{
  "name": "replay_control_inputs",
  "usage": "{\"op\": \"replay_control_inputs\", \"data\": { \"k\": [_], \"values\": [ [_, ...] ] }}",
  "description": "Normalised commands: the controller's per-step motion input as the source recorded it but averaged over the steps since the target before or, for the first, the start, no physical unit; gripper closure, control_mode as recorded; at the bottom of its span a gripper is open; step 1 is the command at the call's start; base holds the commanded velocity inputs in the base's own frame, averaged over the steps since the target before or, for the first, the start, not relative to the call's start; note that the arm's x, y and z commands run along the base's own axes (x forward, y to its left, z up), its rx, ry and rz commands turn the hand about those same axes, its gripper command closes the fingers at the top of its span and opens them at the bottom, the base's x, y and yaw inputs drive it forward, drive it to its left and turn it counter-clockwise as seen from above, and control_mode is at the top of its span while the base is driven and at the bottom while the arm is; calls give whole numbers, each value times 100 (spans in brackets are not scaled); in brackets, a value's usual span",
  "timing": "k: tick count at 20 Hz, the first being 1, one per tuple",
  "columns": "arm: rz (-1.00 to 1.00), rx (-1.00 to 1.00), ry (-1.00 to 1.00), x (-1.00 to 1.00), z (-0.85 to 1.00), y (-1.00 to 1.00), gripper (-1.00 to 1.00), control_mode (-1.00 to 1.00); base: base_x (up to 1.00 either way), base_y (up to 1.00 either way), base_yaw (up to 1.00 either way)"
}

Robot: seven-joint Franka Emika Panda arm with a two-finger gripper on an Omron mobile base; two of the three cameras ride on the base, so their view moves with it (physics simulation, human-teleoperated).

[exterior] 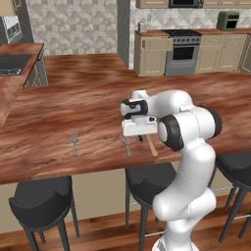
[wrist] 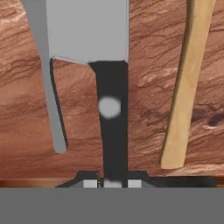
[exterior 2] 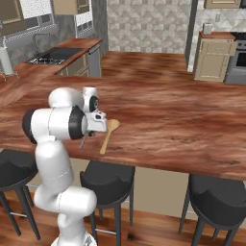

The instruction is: Pick up the metallic utensils from the counter and place them in the open drawer. Make sure not to pick up any wooden utensils.

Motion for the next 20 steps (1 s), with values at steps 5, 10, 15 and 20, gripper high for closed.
{"op": "replay_control_inputs", "data": {
  "k": [5, 10, 15, 20],
  "values": [
    [4, 0, -1, -48, 100, -3, 100, -100, 0, 0, 0],
    [5, 0, -6, -67, 99, -7, 100, -100, 0, 0, 0],
    [3, 0, -3, -45, 84, -4, 100, -100, 0, 0, 0],
    [0, 2, -12, -70, 10, -23, 100, -100, 0, 0, 0]
  ]
}}
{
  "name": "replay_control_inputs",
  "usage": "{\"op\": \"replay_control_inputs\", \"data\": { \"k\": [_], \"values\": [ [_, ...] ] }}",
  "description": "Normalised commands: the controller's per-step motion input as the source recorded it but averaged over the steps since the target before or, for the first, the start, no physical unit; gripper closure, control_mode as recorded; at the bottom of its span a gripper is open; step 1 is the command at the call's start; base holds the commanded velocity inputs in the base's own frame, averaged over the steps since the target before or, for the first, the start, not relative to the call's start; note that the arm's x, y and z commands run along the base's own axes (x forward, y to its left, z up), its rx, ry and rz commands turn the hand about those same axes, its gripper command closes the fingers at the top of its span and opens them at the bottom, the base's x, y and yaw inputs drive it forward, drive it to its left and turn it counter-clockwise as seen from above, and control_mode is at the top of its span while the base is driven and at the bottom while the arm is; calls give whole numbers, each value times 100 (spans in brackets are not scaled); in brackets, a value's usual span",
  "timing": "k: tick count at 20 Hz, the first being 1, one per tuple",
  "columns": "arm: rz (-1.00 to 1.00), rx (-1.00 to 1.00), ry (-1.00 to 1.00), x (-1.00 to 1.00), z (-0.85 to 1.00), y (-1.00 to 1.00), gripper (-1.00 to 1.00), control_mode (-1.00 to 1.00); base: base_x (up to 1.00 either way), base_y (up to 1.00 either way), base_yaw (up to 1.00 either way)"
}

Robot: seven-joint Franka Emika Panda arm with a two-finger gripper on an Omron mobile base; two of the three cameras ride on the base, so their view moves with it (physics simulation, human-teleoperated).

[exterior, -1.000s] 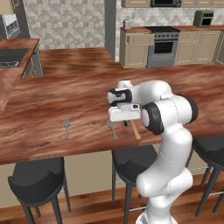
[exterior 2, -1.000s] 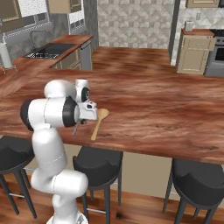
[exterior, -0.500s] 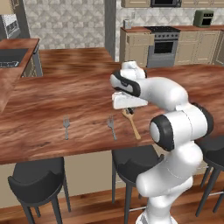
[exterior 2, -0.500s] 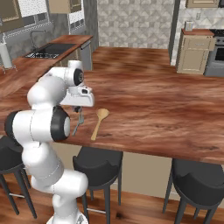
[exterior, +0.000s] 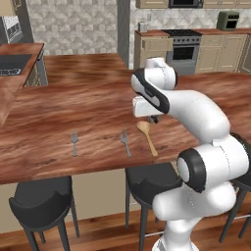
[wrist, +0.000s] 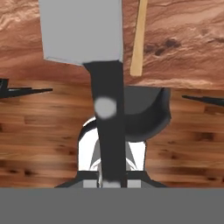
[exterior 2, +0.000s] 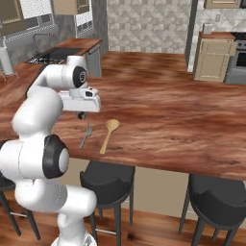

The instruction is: Pick up the metallic utensils from the counter and place them in the open drawer. Make sure not to pick up any wooden utensils.

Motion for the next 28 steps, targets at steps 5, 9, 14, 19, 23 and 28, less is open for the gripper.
{"op": "replay_control_inputs", "data": {
  "k": [5, 9, 14, 19, 23, 28],
  "values": [
    [0, 3, -15, -63, 22, -35, 100, -100, 0, 0, 0],
    [0, 2, -7, -29, 16, -14, 100, -100, 0, 0, 0],
    [0, 0, 0, 0, 0, 0, 100, -100, 0, 0, 0],
    [0, 0, 0, 0, 0, 0, 100, 100, -19, -36, -7],
    [0, 0, 0, 0, 0, 0, 100, 100, -43, -100, -16],
    [0, 0, 0, 0, 0, 0, 100, 100, -26, -99, -8]
  ]
}}
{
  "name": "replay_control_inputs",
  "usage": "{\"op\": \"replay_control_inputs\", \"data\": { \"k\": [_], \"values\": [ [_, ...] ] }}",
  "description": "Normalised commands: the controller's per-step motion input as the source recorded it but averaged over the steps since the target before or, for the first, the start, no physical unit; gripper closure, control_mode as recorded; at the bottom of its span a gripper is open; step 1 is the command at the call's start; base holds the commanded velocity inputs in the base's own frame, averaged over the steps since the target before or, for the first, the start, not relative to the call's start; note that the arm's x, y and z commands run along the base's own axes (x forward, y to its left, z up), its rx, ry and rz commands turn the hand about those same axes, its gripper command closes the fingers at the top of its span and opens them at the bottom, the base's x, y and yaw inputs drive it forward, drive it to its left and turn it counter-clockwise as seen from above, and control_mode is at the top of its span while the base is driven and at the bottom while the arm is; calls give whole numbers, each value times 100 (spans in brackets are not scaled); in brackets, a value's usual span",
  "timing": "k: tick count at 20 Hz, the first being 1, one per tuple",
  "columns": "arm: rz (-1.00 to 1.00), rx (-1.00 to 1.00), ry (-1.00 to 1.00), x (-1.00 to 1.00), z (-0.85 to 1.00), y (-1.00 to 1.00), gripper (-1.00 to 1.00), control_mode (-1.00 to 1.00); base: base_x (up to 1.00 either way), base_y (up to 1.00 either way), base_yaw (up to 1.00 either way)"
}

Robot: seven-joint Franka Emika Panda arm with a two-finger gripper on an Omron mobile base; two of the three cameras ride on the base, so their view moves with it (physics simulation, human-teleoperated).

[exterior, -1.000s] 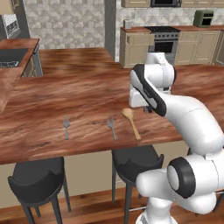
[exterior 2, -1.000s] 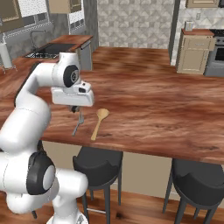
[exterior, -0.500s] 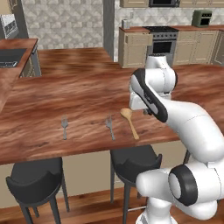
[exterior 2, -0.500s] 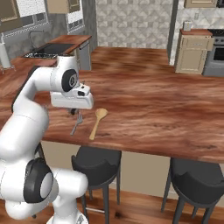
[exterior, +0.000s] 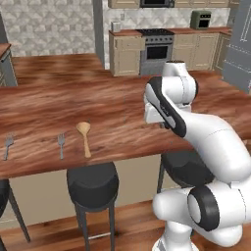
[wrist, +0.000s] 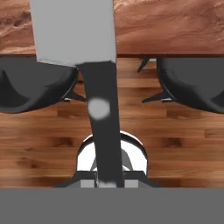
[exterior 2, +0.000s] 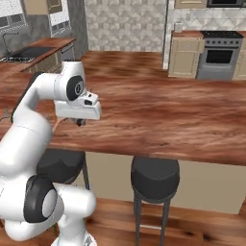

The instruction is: Pick up the metallic utensils from the counter and place them in the open drawer. Make sure not to pick up any wooden utensils.

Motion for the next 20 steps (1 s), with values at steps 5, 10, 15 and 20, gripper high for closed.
{"op": "replay_control_inputs", "data": {
  "k": [5, 10, 15, 20],
  "values": [
    [0, 0, 0, 0, 0, 0, 100, 100, -1, -100, -6],
    [0, 0, 0, 0, 0, 0, 100, 100, 17, -100, 0],
    [0, 0, 0, 0, 0, 0, 100, 100, 6, -100, -4],
    [0, 0, 0, 0, 0, 0, 100, 100, 20, -100, -1]
  ]
}}
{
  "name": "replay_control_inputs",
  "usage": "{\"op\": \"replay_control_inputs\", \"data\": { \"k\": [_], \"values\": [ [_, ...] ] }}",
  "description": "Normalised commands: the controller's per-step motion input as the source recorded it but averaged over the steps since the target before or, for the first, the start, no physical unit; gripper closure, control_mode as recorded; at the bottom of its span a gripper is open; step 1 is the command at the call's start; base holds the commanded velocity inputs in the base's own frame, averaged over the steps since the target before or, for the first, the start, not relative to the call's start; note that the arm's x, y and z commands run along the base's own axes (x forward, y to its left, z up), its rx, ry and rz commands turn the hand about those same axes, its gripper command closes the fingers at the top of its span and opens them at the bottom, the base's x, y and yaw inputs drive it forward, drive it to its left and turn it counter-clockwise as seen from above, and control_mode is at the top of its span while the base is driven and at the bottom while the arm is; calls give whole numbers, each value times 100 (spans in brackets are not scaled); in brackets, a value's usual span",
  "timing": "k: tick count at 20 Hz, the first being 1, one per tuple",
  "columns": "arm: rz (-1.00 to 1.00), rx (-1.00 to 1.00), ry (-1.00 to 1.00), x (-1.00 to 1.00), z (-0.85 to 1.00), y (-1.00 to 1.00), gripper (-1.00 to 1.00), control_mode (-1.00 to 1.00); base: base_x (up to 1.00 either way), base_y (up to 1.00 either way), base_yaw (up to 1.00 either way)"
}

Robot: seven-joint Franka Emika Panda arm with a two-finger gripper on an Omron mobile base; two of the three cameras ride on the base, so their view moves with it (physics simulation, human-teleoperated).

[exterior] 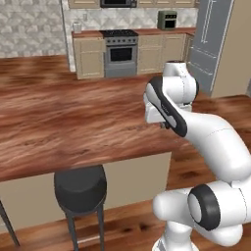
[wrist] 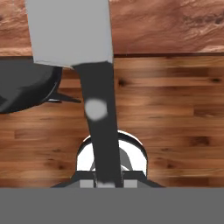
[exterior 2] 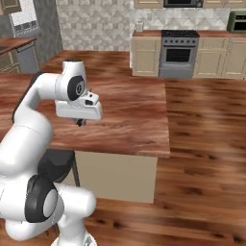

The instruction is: Pick up the metallic utensils from the counter and place them in the open drawer. Make sure not to pick up any wooden utensils.

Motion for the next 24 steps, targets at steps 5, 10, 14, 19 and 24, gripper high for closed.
{"op": "replay_control_inputs", "data": {
  "k": [5, 10, 14, 19, 24],
  "values": [
    [0, 0, 0, 0, 0, 0, 100, 100, 26, -100, 0],
    [0, 0, 0, 0, 0, 0, 100, 100, 56, -100, 0],
    [0, 0, 0, 0, 0, 0, 100, 100, 79, -100, 3],
    [0, 0, 0, 0, 0, 0, 100, 100, 95, -100, 11],
    [0, 0, 0, 0, 0, 0, 100, 100, 97, -100, 19]
  ]
}}
